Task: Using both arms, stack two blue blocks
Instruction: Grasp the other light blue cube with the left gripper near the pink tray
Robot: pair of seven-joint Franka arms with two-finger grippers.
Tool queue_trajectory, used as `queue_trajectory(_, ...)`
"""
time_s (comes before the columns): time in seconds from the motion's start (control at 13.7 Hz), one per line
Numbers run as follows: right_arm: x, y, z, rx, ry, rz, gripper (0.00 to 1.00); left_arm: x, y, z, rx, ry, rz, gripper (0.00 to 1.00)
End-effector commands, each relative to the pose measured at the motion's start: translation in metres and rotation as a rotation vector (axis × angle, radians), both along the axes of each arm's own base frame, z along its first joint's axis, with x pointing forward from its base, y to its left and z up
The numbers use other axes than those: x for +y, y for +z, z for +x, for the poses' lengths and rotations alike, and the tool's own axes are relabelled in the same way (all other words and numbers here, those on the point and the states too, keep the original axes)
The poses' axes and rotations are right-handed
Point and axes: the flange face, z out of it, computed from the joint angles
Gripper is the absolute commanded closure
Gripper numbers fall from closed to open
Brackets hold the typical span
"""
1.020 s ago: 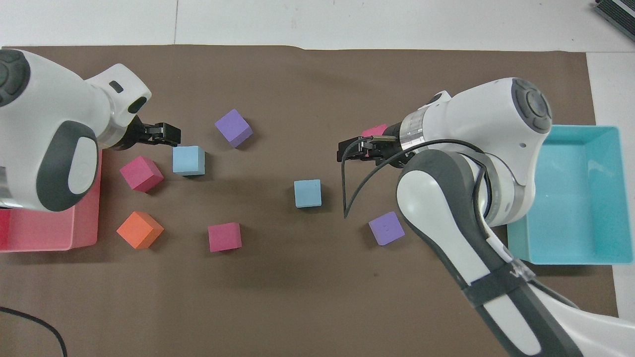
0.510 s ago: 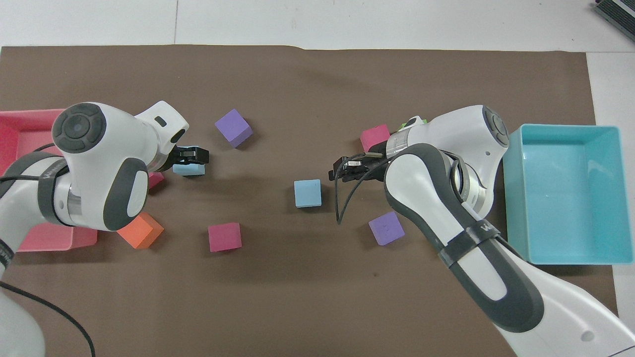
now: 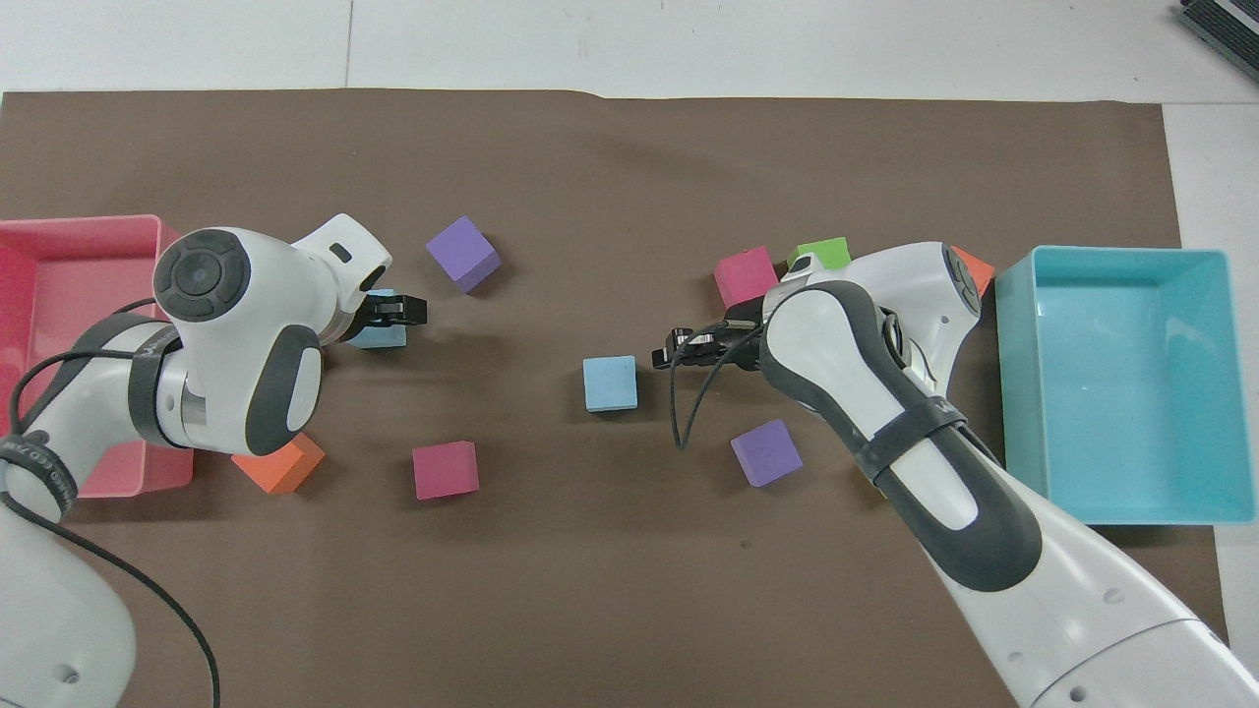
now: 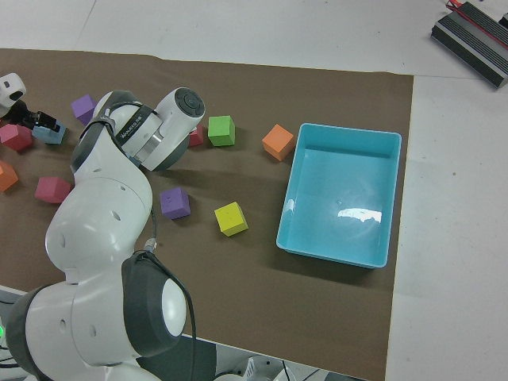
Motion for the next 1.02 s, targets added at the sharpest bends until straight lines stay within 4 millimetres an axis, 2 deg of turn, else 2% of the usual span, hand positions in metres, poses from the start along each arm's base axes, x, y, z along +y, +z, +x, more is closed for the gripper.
queue_trajectory(0.0,-0.007,-0.009,-0.005,-0.029,-0.012,0.010,1.00,0.003,-0.014,0.001,-0.018,0.015,-0.005,0.00)
queue_trajectory(0.22,-0.008,-0.017,-0.007,-0.023,-0.007,0.013,1.00,0.006,-0.015,0.001,-0.011,0.021,-0.003,0.00)
queue_trajectory(0.29,-0.007,-0.020,-0.007,-0.027,-0.004,0.019,1.00,0.006,-0.015,0.001,-0.006,0.021,-0.002,0.07)
queue_trajectory(0.44,-0.007,-0.020,-0.007,-0.026,-0.010,0.024,1.00,0.008,-0.016,0.000,0.003,0.051,-0.003,0.66)
queue_trajectory(0.51,-0.006,-0.021,-0.008,-0.026,-0.010,0.021,1.00,0.009,-0.017,0.000,0.006,0.056,-0.001,0.89)
queue_trajectory(0.58,-0.008,-0.024,-0.010,-0.021,-0.010,0.019,1.00,0.009,-0.015,0.000,0.006,0.058,-0.002,1.00)
queue_trajectory(0.73,-0.008,-0.023,-0.010,-0.022,-0.012,0.019,1.00,0.008,-0.009,-0.001,0.020,0.056,0.001,1.00)
queue_trajectory(0.95,-0.007,-0.023,-0.010,-0.022,-0.010,0.018,1.00,0.006,0.026,-0.005,0.033,0.049,0.002,1.00)
